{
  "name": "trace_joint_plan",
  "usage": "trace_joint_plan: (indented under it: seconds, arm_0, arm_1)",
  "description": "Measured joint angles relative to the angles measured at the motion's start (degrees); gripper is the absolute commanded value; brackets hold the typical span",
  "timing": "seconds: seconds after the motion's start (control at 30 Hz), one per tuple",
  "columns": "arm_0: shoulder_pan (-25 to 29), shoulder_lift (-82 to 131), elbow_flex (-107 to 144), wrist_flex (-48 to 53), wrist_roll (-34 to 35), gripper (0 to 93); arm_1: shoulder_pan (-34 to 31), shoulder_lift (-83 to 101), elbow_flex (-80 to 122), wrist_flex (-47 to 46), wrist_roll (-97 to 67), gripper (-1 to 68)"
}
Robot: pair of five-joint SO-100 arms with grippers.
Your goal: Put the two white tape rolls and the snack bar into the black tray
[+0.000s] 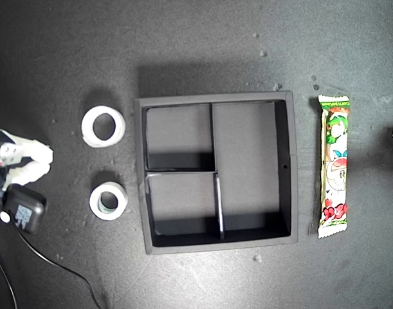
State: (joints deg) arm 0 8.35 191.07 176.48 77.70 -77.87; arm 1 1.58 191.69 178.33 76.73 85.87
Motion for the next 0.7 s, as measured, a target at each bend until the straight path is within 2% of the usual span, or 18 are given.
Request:
trace_joint_plan:
  seconds: [0.13,0.7]
  arm_0:
    - [-0.97,0.0,0.0,0.0,1.67,0.1]
    - [-0.53,0.0,0.0,0.0,1.67,0.1]
  arm_1:
    - [2.37,0.0,0.0,0.0,-0.09,-0.1]
    - [3.78,0.0,0.0,0.0,-0.09,-0.2]
